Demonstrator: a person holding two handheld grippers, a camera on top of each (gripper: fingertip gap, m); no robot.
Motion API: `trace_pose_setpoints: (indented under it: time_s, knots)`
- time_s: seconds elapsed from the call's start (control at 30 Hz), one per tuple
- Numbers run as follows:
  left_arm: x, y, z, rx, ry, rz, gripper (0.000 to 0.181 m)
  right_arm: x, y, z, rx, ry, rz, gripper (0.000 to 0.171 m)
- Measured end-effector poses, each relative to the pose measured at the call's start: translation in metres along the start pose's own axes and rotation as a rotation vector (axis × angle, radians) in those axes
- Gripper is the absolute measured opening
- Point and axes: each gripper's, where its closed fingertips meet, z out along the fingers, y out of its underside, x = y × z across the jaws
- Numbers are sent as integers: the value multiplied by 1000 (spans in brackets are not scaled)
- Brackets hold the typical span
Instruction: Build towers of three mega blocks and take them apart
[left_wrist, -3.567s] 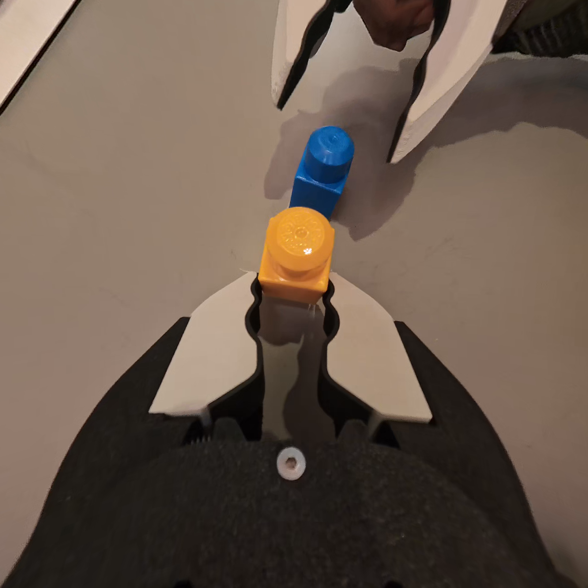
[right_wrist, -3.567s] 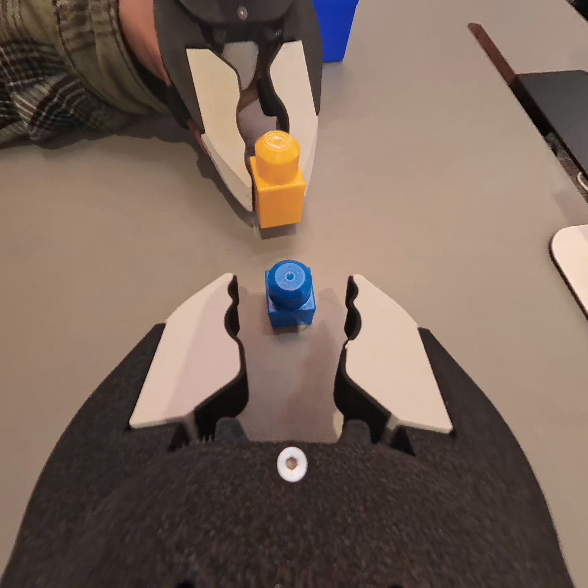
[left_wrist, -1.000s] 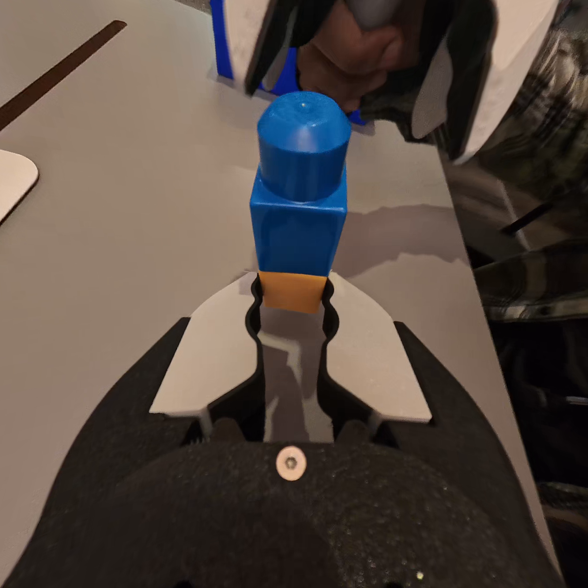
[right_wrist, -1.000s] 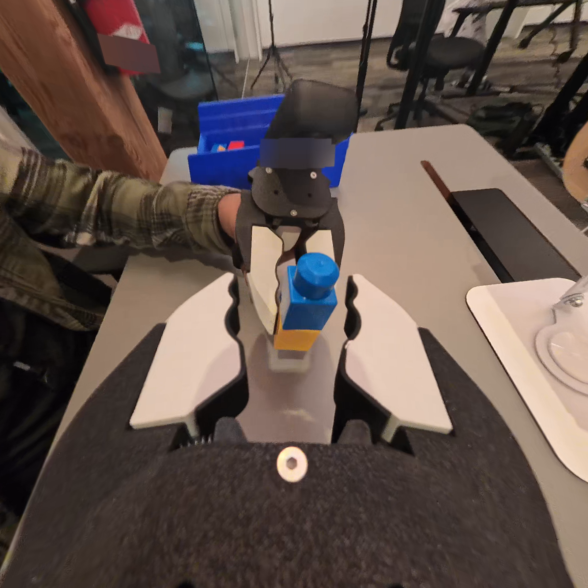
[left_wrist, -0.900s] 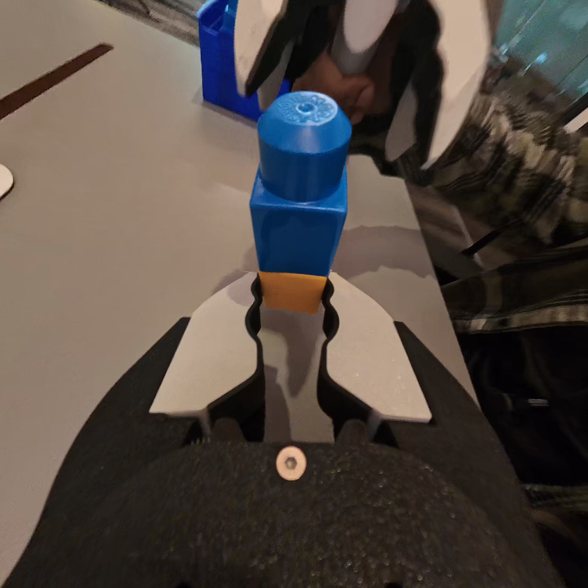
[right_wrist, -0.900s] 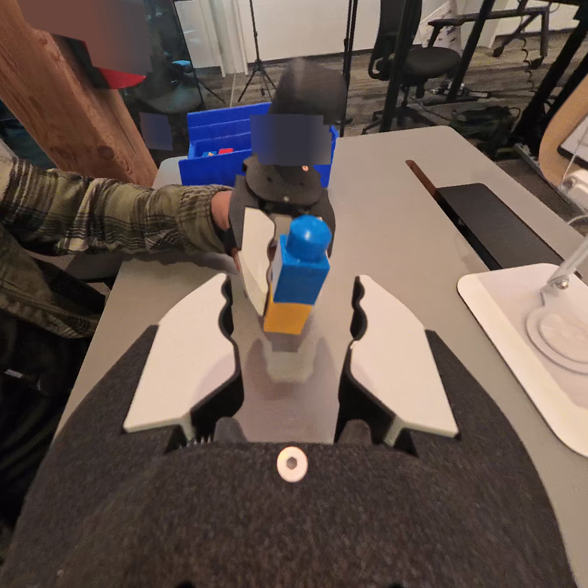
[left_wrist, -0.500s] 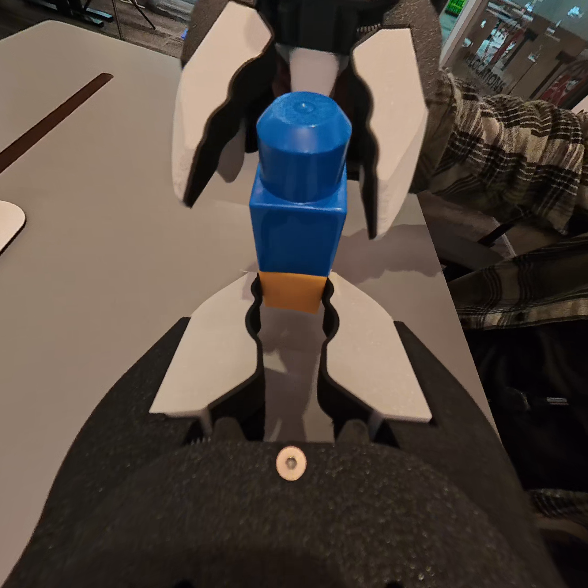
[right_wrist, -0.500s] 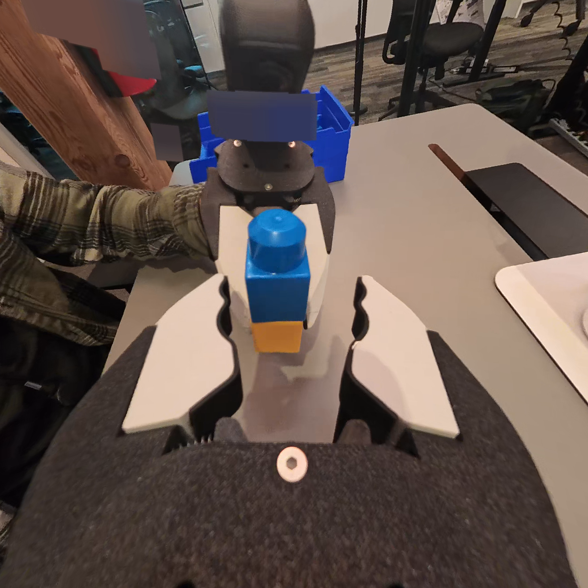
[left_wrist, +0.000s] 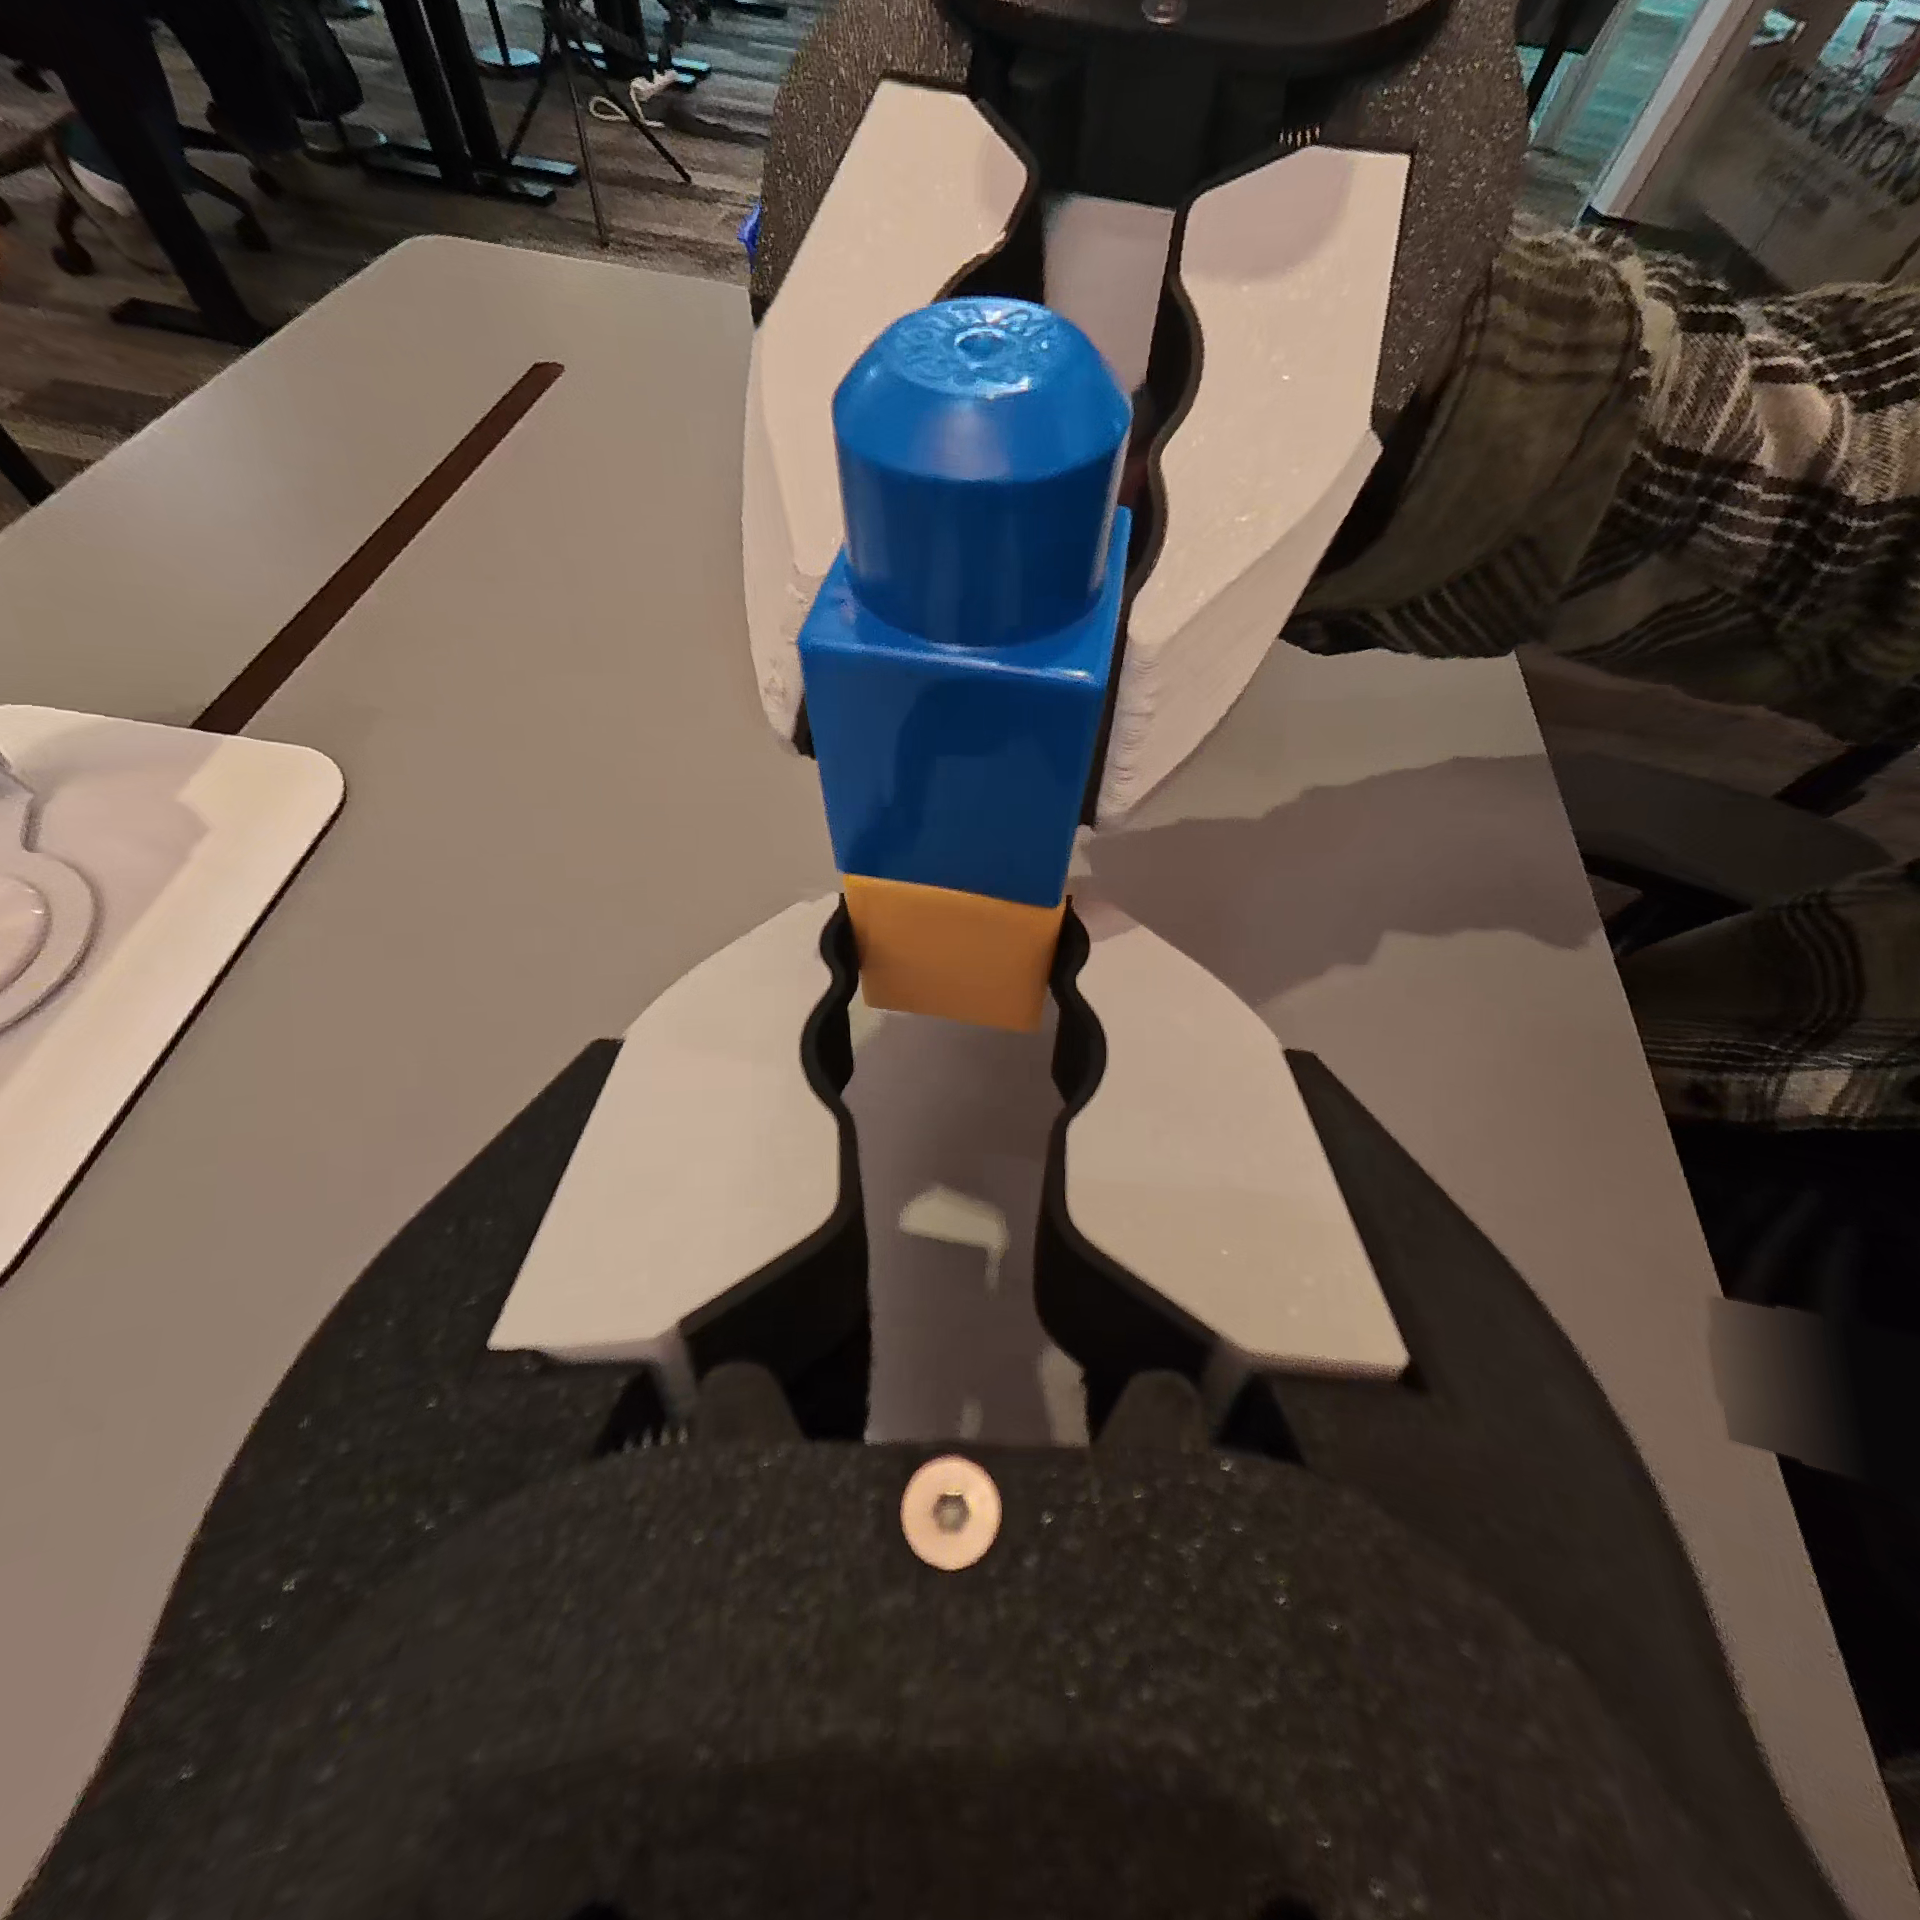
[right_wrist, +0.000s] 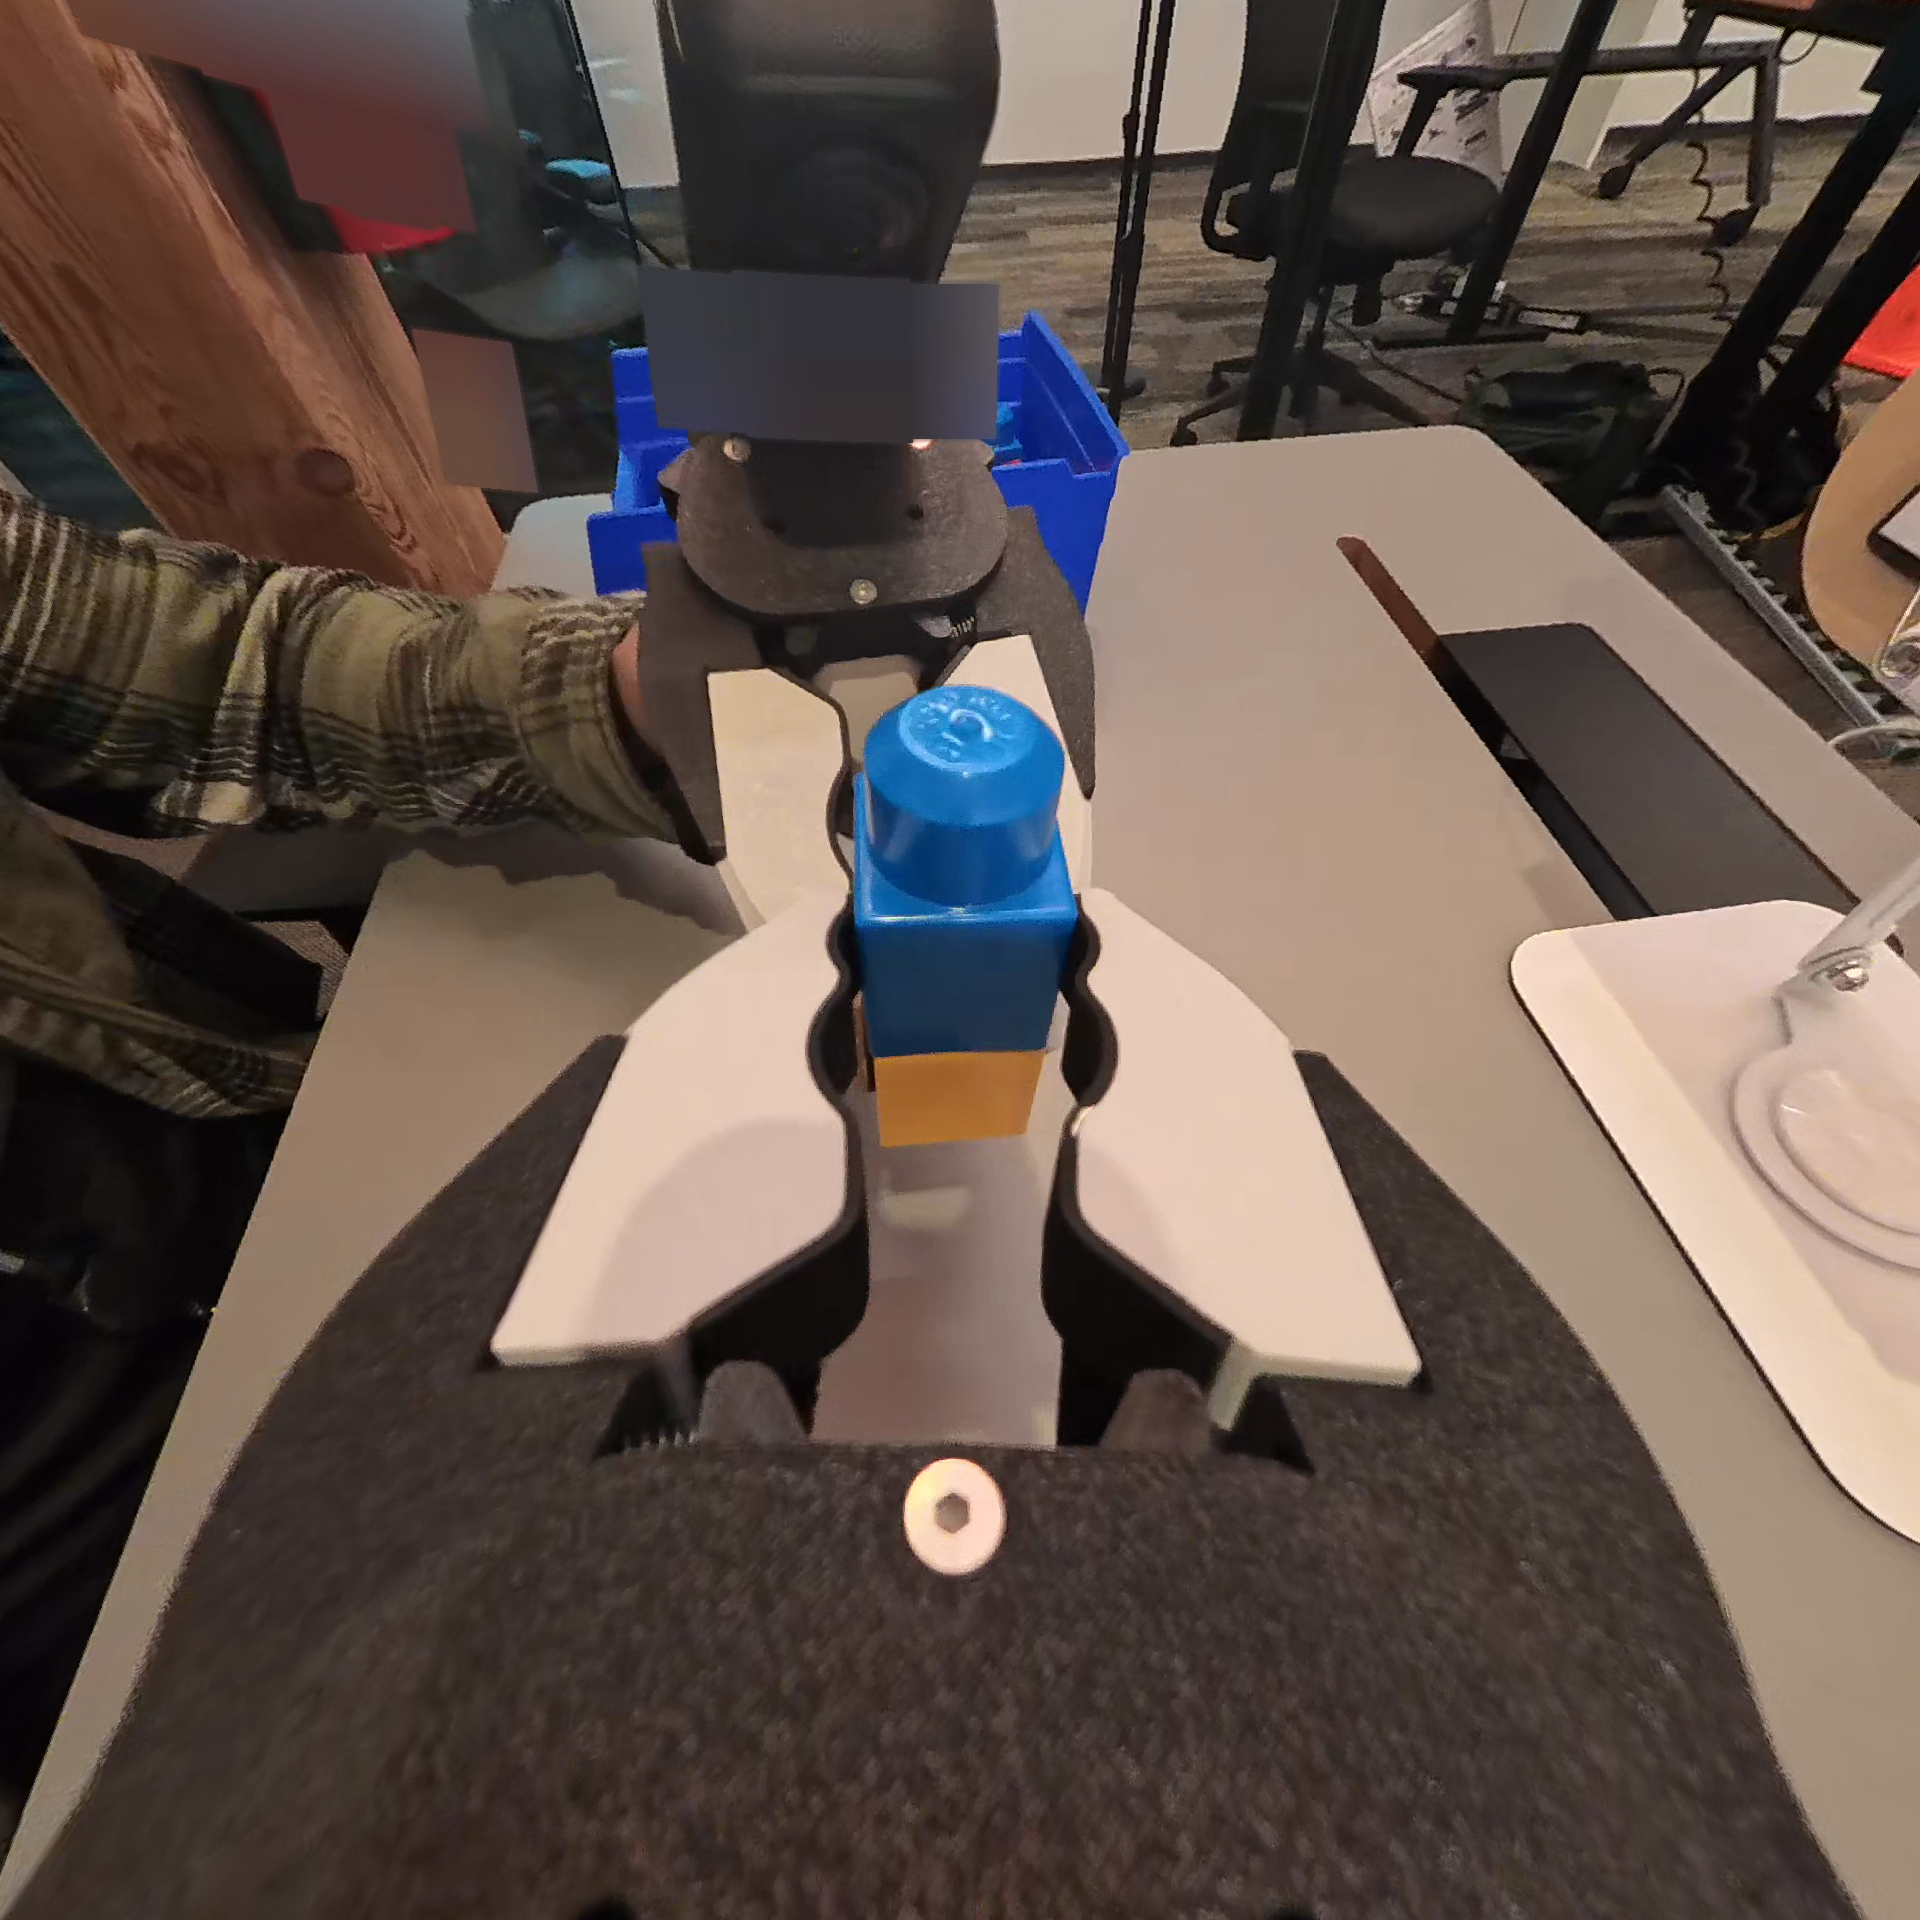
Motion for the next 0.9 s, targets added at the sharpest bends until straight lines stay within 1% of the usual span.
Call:
trace_pose_setpoints:
  time_s: [0.2,0.23,0.27,0.3,0.37,0.6,0.77,0.87,0.9]
  knots:
    - [0,6,2,-30,18,-19,35,1,6,1,-13,-17,-18,36]
    - [0,6,2,-30,24,-25,35,2,5,0,10,-17,-31,38]
    - [-1,6,2,-28,25,-30,36,2,4,-3,43,-13,-32,46]
    - [-1,7,2,-26,32,-37,36,2,3,-6,76,-17,-23,50]
    - [0,6,1,-9,61,-54,36,1,6,-9,113,-29,3,52]
    - [9,0,2,24,116,-72,36,-1,24,-10,154,-42,74,50]
    - [14,-2,4,26,137,-84,36,-3,25,-8,184,-53,92,50]
    - [14,-1,5,22,140,-93,36,-6,24,-7,197,-78,106,44]
    - [13,-1,5,22,139,-97,36,-8,23,-7,201,-95,107,38]
